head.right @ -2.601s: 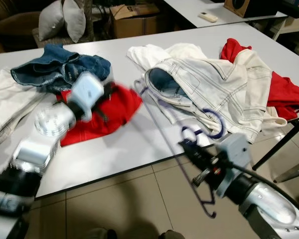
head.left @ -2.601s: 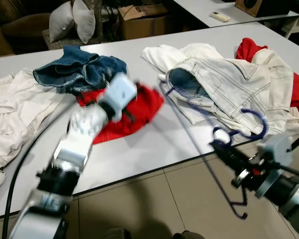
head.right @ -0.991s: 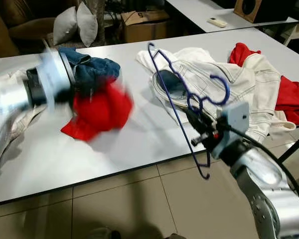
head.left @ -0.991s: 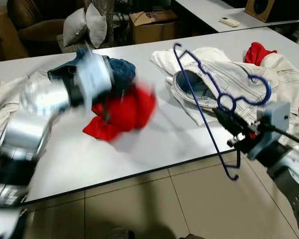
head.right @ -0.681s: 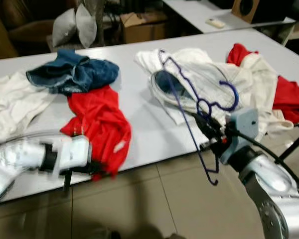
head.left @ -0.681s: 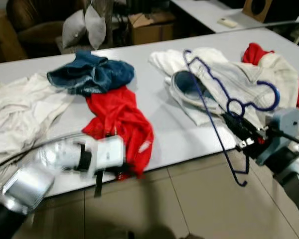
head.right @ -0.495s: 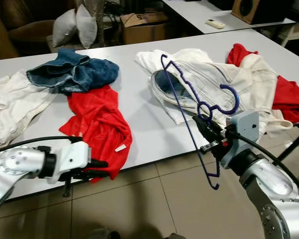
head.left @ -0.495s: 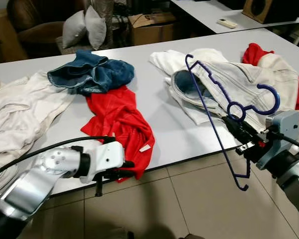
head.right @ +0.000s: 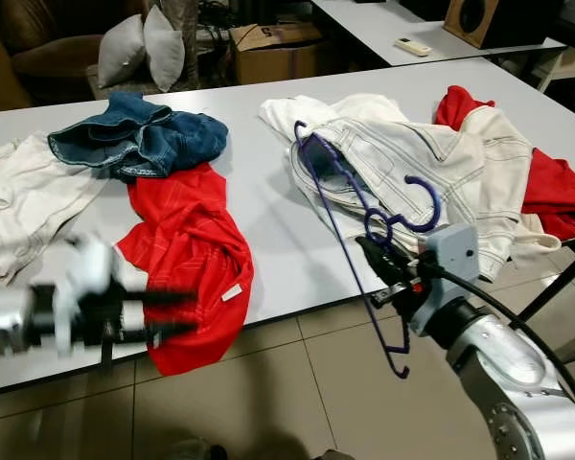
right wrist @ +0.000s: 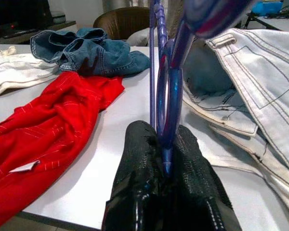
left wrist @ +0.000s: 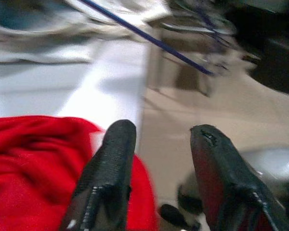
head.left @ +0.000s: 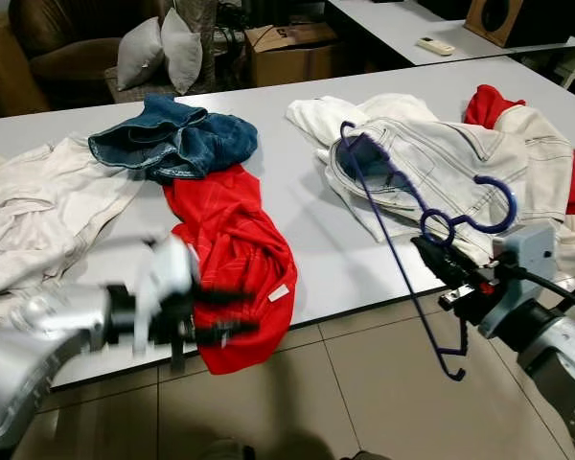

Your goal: Hang hanger

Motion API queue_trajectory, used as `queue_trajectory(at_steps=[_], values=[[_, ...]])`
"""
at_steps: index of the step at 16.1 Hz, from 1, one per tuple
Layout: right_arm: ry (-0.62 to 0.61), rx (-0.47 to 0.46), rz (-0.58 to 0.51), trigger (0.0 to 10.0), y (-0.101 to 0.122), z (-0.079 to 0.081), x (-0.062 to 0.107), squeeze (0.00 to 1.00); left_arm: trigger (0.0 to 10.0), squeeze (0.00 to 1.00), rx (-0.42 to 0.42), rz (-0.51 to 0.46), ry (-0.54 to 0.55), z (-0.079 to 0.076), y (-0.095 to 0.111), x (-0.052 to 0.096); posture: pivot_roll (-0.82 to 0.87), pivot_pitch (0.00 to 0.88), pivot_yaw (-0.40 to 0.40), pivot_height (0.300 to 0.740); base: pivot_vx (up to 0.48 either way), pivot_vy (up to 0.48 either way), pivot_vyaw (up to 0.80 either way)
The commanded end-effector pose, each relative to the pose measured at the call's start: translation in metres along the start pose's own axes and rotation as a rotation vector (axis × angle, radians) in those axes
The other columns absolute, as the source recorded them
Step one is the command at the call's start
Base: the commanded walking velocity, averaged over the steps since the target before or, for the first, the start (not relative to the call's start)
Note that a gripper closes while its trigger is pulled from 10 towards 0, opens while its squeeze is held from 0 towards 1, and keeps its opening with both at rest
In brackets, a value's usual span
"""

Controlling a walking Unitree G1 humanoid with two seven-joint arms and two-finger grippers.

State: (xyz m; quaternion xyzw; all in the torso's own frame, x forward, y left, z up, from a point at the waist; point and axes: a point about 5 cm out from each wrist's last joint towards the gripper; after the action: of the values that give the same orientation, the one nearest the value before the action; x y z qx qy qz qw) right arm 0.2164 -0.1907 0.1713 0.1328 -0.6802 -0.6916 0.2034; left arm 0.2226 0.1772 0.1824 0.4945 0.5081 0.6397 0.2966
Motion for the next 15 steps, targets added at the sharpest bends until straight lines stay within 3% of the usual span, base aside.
queue_trajectory(at_steps=[1,2,3,4,5,8,10,11,12,13,14,15], values=[[0.004,0.009,-0.012,10.0,0.004,0.002,-0.001,0.0,10.0,1.0,0.042,0.05,0.081,0.006,-0.008,0.004,0.01,0.052,0.029,0.74,0.0,0.0,0.0],[0.003,0.009,-0.012,10.0,0.004,0.003,-0.002,0.0,10.0,1.0,0.06,0.096,0.131,0.01,-0.015,0.005,0.01,0.052,0.03,0.74,0.0,0.0,0.0],[-0.001,0.006,-0.013,10.0,0.004,0.003,-0.002,0.0,10.0,0.92,0.12,0.142,0.258,0.017,-0.025,0.005,0.01,0.052,0.033,0.74,0.0,0.0,0.0],[-0.003,0.004,-0.012,10.0,0.003,0.004,-0.002,0.0,10.0,0.14,0.178,0.155,0.306,0.018,-0.03,0.004,0.01,0.052,0.033,0.74,0.0,0.0,0.0],[-0.003,0.003,-0.01,10.0,0.002,0.005,-0.002,0.0,10.0,0.0,0.266,0.168,0.357,0.018,-0.036,0.001,0.01,0.053,0.041,0.74,0.0,0.0,0.0],[-0.003,0.002,-0.012,10.0,0.001,0.007,-0.003,0.0,10.0,0.0,0.303,0.214,0.459,0.023,-0.043,-0.001,0.01,0.053,0.044,0.74,0.0,0.0,0.0],[0.002,0.005,-0.009,10.0,0.001,0.009,-0.004,0.0,10.0,0.0,0.323,0.257,0.456,0.02,-0.05,-0.004,0.02,0.05,0.049,0.74,0.0,0.0,0.0],[0.008,0.008,-0.008,10.0,0.0,0.01,-0.005,0.0,7.8,0.0,0.315,0.316,0.455,0.017,-0.057,-0.006,0.02,0.05,0.049,0.74,0.0,0.0,0.0],[0.009,0.008,-0.008,10.0,0.0,0.011,-0.006,0.0,7.8,0.0,0.312,0.335,0.463,0.017,-0.058,-0.006,0.02,0.05,0.049,0.74,0.0,0.0,0.0],[0.011,0.009,-0.008,10.0,0.0,0.011,-0.006,0.0,4.4,0.0,0.313,0.345,0.469,0.016,-0.059,-0.006,0.02,0.05,0.048,0.74,0.0,0.0,0.0],[0.015,0.01,-0.007,10.0,0.0,0.011,-0.006,0.0,0.0,0.0,0.305,0.365,0.476,0.016,-0.061,-0.006,0.02,0.05,0.045,0.74,0.0,0.0,0.0],[0.02,0.014,-0.007,10.0,0.0,0.011,-0.007,0.0,0.0,0.0,0.282,0.397,0.485,0.015,-0.064,-0.006,0.02,0.049,0.045,0.74,0.0,0.0,0.0]])
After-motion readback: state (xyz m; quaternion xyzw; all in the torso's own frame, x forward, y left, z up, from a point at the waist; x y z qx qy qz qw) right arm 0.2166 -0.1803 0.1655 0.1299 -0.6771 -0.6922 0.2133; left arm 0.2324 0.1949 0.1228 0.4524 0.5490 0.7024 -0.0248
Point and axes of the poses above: a point about 5 cm out from each wrist's last joint towards the gripper, its own x axis pointing back from the gripper into the wrist, its own y axis along the axis of the wrist's last joint, z = x × y
